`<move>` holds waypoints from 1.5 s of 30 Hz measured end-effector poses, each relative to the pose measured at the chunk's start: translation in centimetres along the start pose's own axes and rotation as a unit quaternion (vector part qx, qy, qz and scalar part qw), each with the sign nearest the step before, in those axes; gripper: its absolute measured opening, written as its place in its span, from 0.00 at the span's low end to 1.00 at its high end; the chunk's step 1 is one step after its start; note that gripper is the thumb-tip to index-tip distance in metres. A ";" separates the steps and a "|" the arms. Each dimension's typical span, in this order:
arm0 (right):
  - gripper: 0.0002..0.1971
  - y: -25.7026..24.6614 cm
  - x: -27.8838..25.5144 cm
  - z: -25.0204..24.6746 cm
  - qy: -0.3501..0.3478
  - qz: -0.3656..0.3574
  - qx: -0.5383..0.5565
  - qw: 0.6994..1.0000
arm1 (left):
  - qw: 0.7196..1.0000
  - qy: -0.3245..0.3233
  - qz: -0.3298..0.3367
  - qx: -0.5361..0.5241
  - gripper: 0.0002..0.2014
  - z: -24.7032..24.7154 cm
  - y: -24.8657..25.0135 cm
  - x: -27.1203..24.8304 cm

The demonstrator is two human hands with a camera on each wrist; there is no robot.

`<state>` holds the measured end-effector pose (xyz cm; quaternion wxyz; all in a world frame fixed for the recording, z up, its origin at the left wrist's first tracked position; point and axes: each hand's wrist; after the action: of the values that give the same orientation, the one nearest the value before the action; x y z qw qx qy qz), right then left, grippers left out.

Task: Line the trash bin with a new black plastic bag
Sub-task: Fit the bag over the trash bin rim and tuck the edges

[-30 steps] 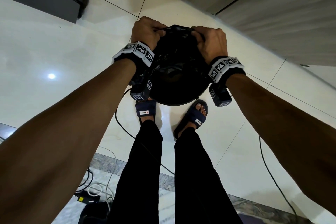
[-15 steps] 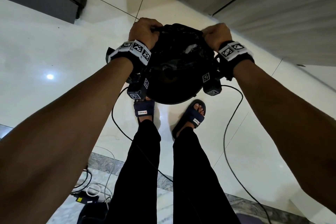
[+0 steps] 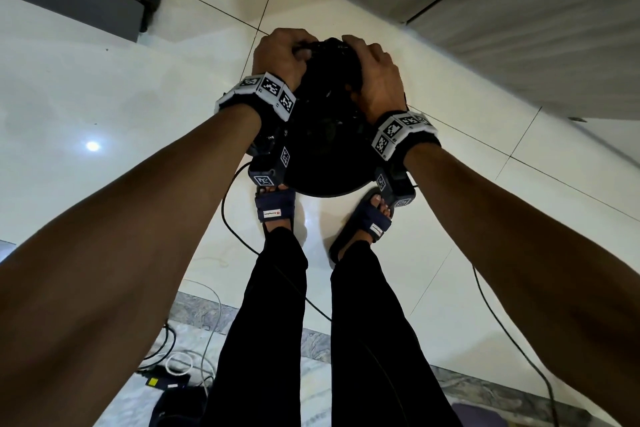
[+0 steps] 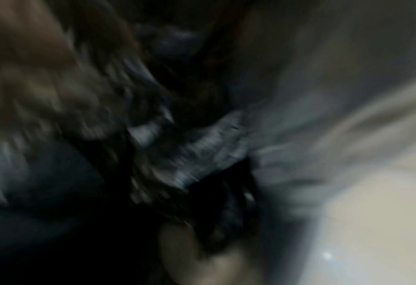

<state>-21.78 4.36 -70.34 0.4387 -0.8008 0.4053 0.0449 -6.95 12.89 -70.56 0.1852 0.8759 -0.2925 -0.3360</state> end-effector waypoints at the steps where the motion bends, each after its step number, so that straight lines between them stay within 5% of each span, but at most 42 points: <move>1: 0.36 0.2 -0.1 0.0 -0.007 0.003 -0.025 1.000 | 1.000 0.004 -0.001 -0.003 0.16 0.0 -0.2 0.2; 14: 0.45 3.8 -1.7 -3.1 -0.014 0.087 -0.094 0.992 | 0.993 0.048 -0.087 -0.064 0.13 0.0 -2.5 -0.4; 17: 0.38 3.9 -1.8 -3.2 -0.013 0.054 -0.050 0.997 | 0.993 0.046 -0.099 -0.052 0.15 -0.1 -2.9 -1.2; 20: 0.27 3.2 -1.5 -3.1 0.083 0.008 -0.035 0.996 | 0.992 0.048 -0.112 0.010 0.17 -0.5 -2.3 -1.4; 25: 0.26 1.8 -1.0 -3.4 0.129 0.007 -0.068 0.989 | 0.993 0.053 0.013 0.101 0.25 -1.8 0.3 -0.7; 29: 0.21 1.2 -1.3 -3.8 0.127 -0.002 -0.092 0.988 | 0.978 -0.003 0.125 0.165 0.22 -2.0 2.3 0.8; 35: 0.17 2.3 -0.8 -4.9 0.196 0.044 0.006 0.980 | 0.976 -0.057 0.112 0.176 0.17 -1.8 2.1 2.6; 45: 0.23 2.5 -1.0 -5.0 0.068 0.062 -0.039 0.995 | 0.988 -0.070 0.103 0.091 0.20 -1.0 2.7 2.7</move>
<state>-25.56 0.53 -68.53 0.3745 -0.7921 0.4808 0.0329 -5.72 9.26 -69.73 0.1171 0.8284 -0.4233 -0.3477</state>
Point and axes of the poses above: each hand's wrist, its own x-axis towards the middle knuckle, its own z-axis out of the palm, y = z × x, and after that the axes turned 15 degrees about x, right-handed
